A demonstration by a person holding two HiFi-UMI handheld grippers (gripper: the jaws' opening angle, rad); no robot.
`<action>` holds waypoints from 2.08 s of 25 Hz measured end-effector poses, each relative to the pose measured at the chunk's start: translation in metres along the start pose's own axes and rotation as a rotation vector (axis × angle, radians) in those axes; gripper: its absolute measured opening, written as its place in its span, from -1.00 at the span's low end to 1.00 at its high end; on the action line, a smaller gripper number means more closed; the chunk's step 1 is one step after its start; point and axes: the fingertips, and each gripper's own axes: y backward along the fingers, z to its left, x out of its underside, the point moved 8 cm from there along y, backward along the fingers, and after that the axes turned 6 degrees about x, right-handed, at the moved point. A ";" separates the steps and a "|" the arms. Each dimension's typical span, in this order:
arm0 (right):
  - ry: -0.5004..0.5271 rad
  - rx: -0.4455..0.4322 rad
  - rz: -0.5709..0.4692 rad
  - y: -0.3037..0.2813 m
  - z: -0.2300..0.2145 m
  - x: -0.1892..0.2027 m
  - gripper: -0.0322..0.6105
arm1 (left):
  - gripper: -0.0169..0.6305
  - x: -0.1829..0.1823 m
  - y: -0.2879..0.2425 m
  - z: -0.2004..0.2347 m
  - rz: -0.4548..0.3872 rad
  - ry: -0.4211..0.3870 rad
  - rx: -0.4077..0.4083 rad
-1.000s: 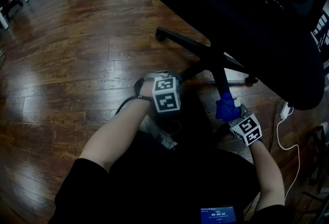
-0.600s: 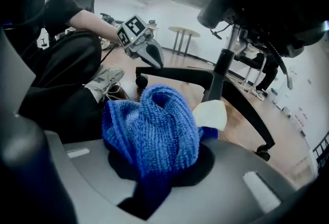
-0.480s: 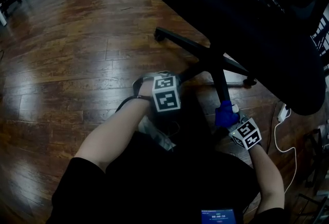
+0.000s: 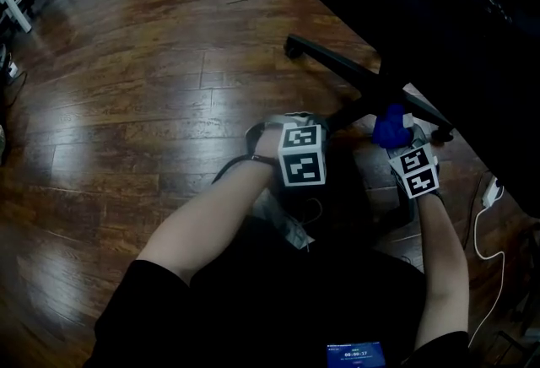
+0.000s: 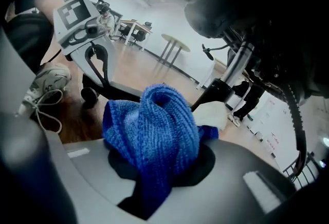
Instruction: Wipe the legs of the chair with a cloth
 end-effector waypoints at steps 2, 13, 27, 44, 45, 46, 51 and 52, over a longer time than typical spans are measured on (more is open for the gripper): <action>-0.007 -0.023 -0.004 0.004 0.003 0.003 -0.65 | -0.95 0.001 0.000 -0.001 0.006 -0.006 -0.003; -0.005 -0.191 0.035 0.093 0.052 0.075 -0.66 | -0.95 0.006 0.004 0.006 -0.107 0.233 0.028; 0.095 -0.194 0.139 0.118 0.076 0.095 -0.66 | -0.82 0.044 0.016 0.017 -0.096 0.271 -0.080; 0.098 -0.215 0.122 0.117 0.075 0.094 -0.66 | -0.43 0.053 -0.019 -0.002 0.139 0.400 0.073; 0.087 -0.223 0.112 0.117 0.074 0.095 -0.66 | -0.43 0.052 -0.019 -0.002 0.140 0.398 0.072; 0.077 -0.230 0.102 0.117 0.073 0.095 -0.66 | -0.44 0.052 -0.019 -0.001 0.145 0.402 0.075; 0.084 -0.226 0.114 0.120 0.064 0.107 -0.66 | -0.42 0.048 -0.017 -0.016 0.190 0.416 0.133; 0.092 -0.219 0.118 0.121 0.061 0.110 -0.66 | -0.40 0.046 -0.018 -0.021 0.195 0.418 0.154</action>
